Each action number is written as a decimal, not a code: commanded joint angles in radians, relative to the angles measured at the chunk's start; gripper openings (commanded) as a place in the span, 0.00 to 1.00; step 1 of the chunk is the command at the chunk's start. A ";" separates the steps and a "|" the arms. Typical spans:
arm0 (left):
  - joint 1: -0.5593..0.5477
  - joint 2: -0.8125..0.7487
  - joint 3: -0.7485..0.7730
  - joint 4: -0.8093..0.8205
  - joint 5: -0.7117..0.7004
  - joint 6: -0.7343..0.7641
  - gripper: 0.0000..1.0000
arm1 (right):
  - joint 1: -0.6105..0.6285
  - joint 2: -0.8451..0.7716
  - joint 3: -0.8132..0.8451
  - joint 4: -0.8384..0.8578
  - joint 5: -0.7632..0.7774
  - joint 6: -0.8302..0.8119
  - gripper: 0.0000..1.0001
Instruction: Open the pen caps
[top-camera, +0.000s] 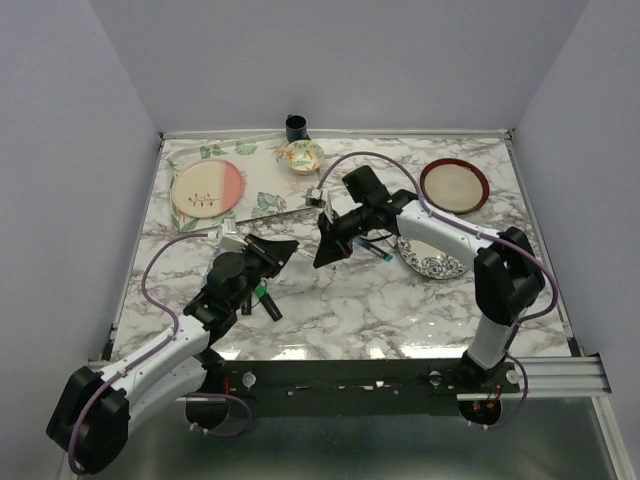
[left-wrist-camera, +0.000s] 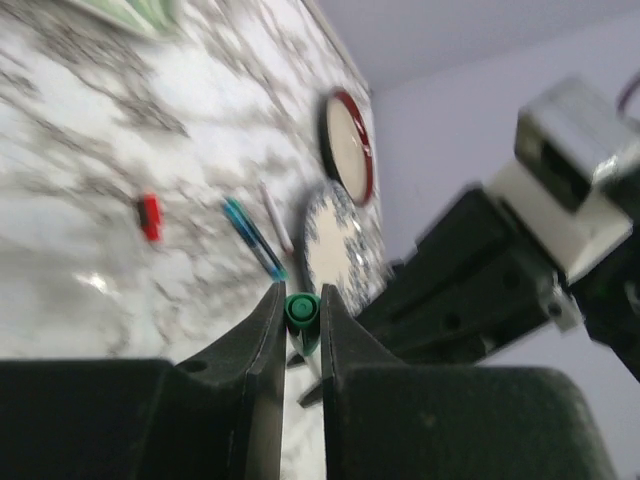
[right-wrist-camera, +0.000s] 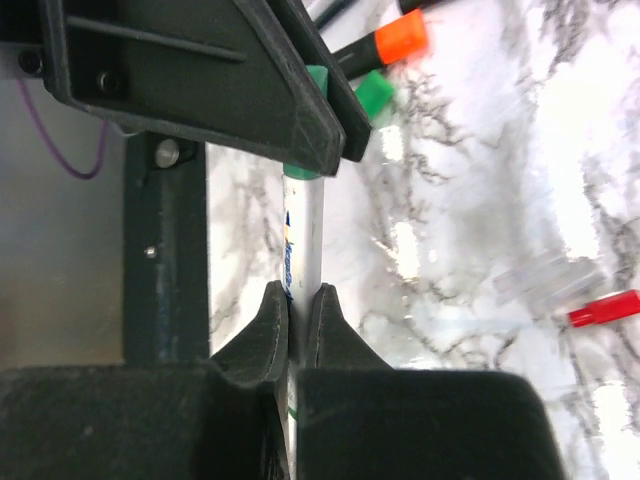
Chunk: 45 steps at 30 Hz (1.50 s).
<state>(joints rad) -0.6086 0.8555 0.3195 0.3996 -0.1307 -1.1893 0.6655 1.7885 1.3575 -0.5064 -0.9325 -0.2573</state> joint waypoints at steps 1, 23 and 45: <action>0.174 -0.058 -0.091 -0.094 -0.213 -0.001 0.00 | -0.017 0.026 -0.014 -0.231 0.165 -0.077 0.01; 0.153 0.585 0.042 0.125 0.186 0.065 0.00 | -0.041 0.123 -0.070 -0.156 0.848 -0.083 0.15; 0.078 0.735 0.158 -0.008 0.138 0.057 0.38 | -0.064 -0.032 -0.069 -0.147 0.732 -0.117 0.43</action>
<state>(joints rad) -0.5198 1.5990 0.4828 0.5159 0.0418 -1.1534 0.6125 1.8664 1.2926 -0.6682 -0.0860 -0.3443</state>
